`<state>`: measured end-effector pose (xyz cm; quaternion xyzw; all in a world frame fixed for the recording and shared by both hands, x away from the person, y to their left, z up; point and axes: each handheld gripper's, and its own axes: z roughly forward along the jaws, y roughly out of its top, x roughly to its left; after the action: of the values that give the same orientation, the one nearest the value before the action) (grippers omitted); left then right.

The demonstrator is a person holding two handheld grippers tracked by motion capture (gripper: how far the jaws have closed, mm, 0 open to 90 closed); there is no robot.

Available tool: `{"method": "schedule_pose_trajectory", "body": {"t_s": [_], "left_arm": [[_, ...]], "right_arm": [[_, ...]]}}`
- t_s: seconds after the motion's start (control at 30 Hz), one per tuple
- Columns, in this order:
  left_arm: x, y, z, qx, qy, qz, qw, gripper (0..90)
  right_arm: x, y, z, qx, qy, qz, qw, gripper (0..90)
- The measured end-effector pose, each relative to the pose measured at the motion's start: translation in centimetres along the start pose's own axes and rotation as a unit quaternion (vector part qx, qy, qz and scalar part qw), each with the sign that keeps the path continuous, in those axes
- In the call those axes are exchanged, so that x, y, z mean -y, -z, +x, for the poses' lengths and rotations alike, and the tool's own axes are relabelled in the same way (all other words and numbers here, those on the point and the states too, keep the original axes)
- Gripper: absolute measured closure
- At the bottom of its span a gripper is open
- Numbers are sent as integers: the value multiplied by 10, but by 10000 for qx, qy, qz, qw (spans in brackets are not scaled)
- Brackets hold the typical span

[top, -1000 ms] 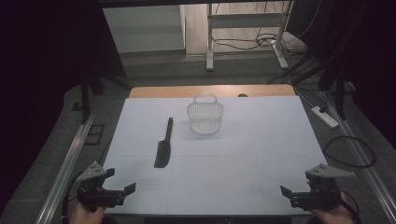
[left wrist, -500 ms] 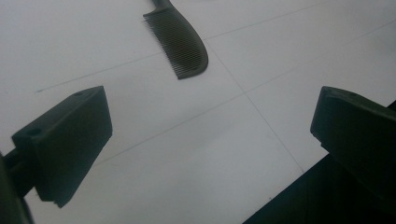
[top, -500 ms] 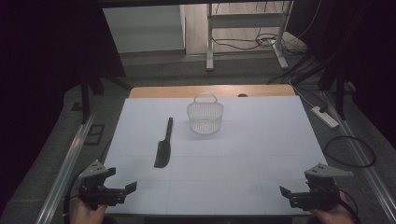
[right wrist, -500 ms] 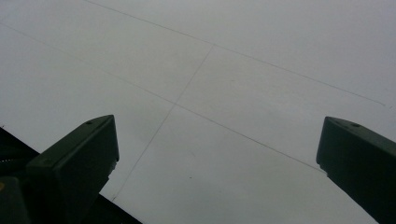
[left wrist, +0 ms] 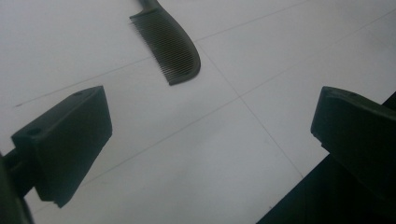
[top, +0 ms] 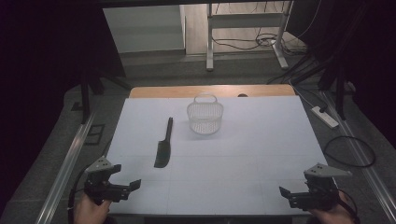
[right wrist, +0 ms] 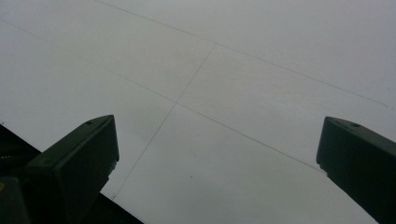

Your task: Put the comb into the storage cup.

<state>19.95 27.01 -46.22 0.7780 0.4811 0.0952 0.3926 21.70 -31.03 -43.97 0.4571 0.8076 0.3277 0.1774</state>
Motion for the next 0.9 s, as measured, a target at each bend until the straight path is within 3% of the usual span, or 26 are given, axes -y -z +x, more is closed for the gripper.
{"method": "schedule_pose_trajectory", "body": {"t_s": [0.9], "left_arm": [[-26,-24,9,185,-6,115,9998,0]], "right_arm": [[0,0,1,3,45,6,10000,0]]}}
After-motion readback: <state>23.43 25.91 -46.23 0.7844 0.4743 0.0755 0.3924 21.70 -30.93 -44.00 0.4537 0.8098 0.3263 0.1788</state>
